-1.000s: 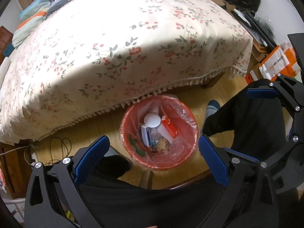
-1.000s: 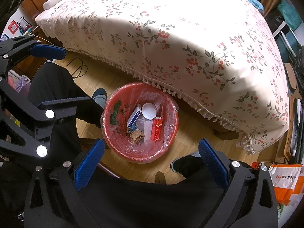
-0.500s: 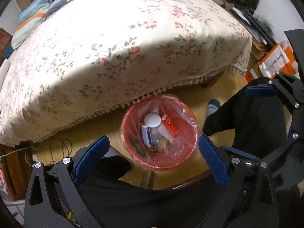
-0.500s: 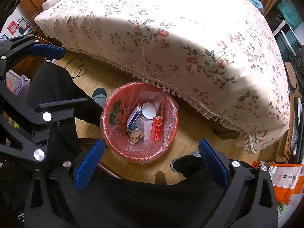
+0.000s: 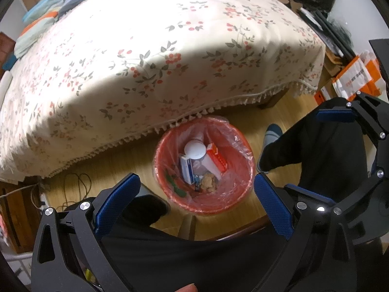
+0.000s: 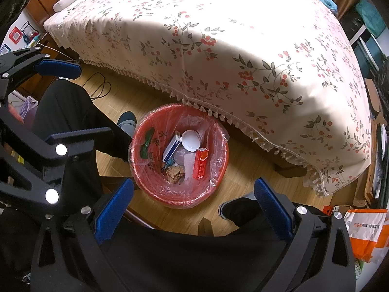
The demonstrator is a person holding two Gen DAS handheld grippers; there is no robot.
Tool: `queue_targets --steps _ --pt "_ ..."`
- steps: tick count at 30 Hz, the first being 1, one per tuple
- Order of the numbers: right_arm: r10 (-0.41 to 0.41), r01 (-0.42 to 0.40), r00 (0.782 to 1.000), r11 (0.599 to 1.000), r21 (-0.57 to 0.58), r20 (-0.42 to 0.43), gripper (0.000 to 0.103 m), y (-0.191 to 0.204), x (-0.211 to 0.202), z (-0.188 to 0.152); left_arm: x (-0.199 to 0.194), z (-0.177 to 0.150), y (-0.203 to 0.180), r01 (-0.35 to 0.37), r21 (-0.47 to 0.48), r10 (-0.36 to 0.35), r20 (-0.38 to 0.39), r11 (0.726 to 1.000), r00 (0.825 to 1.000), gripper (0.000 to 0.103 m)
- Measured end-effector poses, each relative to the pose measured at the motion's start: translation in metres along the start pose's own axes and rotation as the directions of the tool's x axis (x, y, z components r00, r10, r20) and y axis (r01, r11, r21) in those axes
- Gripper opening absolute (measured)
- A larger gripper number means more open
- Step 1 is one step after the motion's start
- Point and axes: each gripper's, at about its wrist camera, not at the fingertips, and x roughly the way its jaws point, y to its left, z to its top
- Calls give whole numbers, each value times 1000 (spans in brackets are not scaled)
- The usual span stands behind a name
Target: Collect trash
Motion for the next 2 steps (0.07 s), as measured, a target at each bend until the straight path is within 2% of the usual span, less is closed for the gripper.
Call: queue_targets --steps 2 --pt "1 -1 1000 1000 0 -1 98 0 0 0 0 0 1 -2 -1 2 -1 1000 1000 97"
